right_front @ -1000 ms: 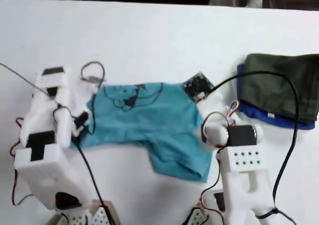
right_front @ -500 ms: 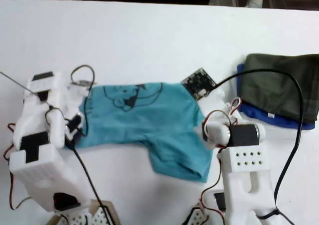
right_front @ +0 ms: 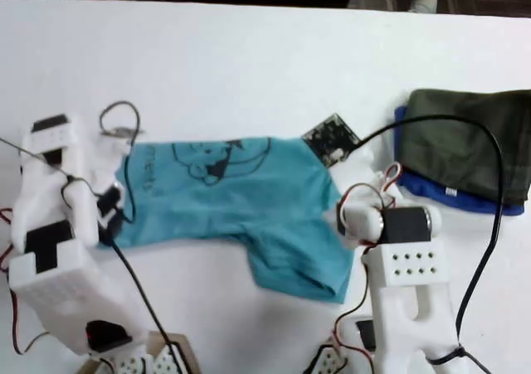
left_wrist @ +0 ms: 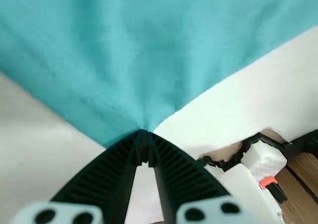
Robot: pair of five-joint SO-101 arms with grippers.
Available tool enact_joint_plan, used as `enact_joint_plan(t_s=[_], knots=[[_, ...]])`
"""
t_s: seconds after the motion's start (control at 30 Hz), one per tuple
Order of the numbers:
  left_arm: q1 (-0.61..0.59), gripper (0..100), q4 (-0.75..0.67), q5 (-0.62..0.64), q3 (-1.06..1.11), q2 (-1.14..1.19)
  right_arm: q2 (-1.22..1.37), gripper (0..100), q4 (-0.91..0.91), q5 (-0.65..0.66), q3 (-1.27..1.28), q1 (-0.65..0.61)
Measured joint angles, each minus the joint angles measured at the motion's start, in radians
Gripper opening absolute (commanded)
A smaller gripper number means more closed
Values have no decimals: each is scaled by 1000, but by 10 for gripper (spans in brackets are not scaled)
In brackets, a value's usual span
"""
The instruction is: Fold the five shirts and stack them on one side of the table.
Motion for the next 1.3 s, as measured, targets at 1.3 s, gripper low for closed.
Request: enact_joint_plan(t_s=[1.3], knots=[[302, 26, -262, 376, -226, 163, 354, 149, -60, 153, 153, -272]])
